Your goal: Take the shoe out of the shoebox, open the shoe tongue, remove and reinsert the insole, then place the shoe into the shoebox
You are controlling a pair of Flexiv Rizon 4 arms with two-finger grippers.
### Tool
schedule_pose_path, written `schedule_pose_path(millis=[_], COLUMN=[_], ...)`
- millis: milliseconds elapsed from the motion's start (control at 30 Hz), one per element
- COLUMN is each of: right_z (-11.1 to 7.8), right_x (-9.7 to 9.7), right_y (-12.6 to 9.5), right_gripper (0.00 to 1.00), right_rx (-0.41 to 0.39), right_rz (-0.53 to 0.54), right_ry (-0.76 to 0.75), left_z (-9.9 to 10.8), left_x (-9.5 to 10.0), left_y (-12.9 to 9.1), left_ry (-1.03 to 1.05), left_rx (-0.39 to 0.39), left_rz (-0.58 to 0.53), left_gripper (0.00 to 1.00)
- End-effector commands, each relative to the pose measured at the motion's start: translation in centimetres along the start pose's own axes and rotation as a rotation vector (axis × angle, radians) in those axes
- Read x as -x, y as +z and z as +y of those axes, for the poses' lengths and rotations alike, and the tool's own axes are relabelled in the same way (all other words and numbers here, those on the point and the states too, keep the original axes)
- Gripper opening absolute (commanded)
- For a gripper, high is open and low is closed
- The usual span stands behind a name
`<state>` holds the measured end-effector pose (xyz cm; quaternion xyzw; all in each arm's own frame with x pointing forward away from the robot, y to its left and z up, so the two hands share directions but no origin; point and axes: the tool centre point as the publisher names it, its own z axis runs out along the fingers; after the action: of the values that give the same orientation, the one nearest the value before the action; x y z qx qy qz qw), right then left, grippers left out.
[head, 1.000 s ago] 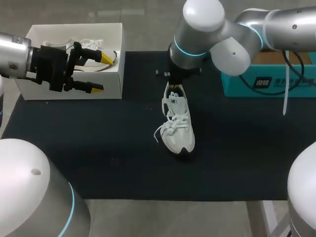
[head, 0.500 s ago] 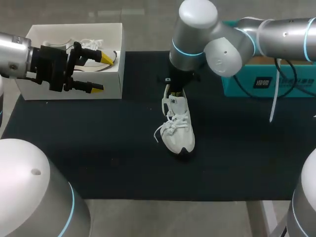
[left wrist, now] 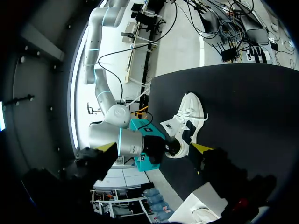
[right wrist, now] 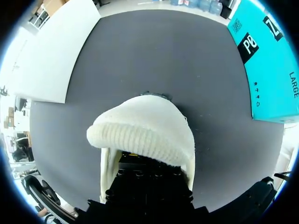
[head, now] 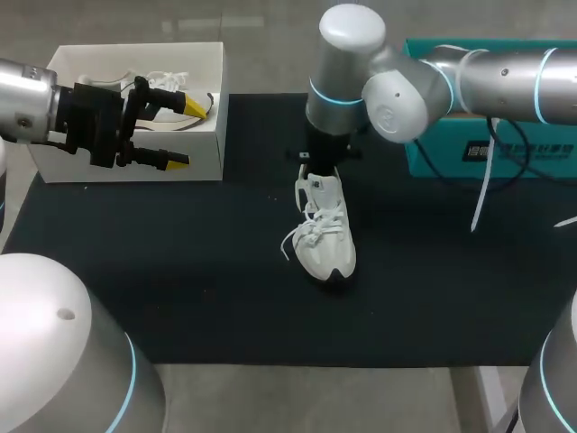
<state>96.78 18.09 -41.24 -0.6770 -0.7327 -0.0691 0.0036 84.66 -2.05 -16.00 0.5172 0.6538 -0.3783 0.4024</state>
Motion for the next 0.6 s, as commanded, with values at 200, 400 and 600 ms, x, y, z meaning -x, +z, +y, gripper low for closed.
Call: schedule_pose_path(millis=[200, 400, 600], right_z=[-0.5, -0.1, 0.3], right_x=[-0.6, -0.5, -0.3], right_y=[-1.2, -2.8, -2.2], right_gripper=[0.00, 0.00, 0.00], right_rx=[0.003, 0.004, -0.009], right_rz=[-0.056, -0.102, -0.107], right_ry=[-0.020, -0.038, -0.037], left_z=[0.0, 0.0, 0.0], left_x=[0.0, 0.0, 0.0], left_y=[0.1, 0.1, 0.1], left_ry=[0.000, 0.000, 0.000], left_rx=[0.001, 0.001, 0.001], left_rz=[0.004, 0.004, 0.004], left_gripper=[1.00, 1.00, 1.00])
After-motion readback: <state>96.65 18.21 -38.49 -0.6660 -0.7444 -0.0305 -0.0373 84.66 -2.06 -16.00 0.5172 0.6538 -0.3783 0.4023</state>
